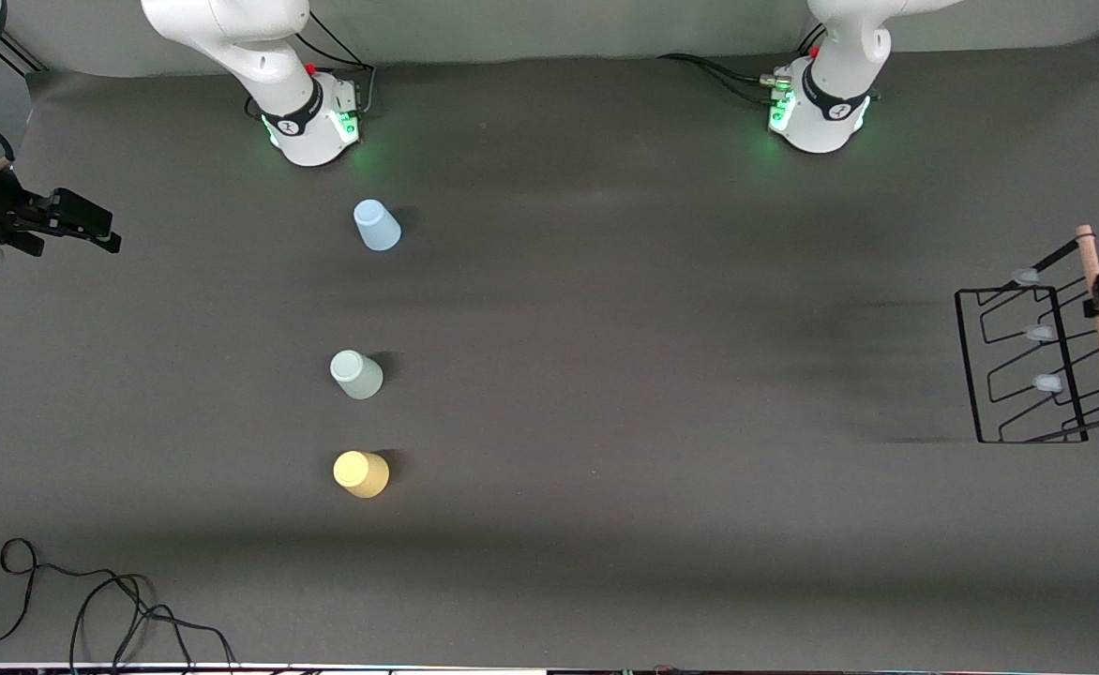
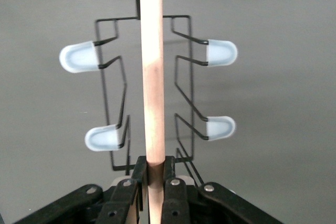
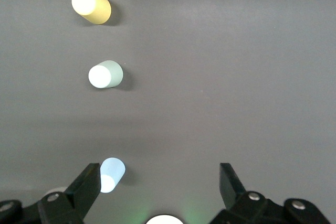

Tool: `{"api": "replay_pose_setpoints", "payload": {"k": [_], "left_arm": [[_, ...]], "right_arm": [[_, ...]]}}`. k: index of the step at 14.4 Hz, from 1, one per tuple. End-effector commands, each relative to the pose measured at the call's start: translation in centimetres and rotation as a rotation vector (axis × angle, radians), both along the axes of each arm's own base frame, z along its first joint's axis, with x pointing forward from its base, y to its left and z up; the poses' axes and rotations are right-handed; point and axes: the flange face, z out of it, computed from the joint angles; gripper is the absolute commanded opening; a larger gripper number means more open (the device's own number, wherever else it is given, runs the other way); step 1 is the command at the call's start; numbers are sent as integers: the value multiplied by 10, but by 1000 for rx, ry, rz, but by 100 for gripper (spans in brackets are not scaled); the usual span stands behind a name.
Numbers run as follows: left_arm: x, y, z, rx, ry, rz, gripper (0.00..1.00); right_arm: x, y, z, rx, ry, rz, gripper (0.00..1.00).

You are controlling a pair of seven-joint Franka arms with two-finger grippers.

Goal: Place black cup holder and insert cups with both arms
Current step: 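Lift the black rack with the left gripper toward the table middle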

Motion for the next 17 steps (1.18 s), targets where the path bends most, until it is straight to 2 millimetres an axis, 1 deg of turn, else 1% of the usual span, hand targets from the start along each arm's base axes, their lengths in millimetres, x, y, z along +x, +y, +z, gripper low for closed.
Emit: {"api": "replay_pose_setpoints", "payload": {"k": [1,3,5,6,7,9,10,11,12,13,15,17], "left_arm": [[5,-84,21,20,11,37,0],[4,-160,19,33,1,92,0],[-5,-239,7,33,11,158,0],[-10,-276,4,33,12,172,0],[-13,-312,4,27,0,189,0],[-24,-391,-5,10,-16,222,0],[-31,-430,-10,-6,-32,231,0],[-44,-471,-15,-22,-47,216,0],[-59,-506,-21,-33,-61,201,0],[-73,-536,-28,-47,-72,200,0],[-97,-586,-46,-75,-114,207,0],[-118,-623,-76,-62,-135,194,0]], "right_arm": [[0,1,3,7,2,16,100],[-1,1,4,7,1,16,100],[-1,-1,4,8,1,19,100],[-2,-3,4,9,7,17,100],[-4,-4,3,9,18,16,100],[-4,-4,3,10,19,16,100],[-4,-4,4,9,18,16,100],[-4,-4,3,9,19,11,100],[-4,-4,3,9,19,2,100],[-4,-2,3,8,19,3,100],[-4,-3,3,9,21,5,100],[-4,-2,2,9,22,8,100]]}}
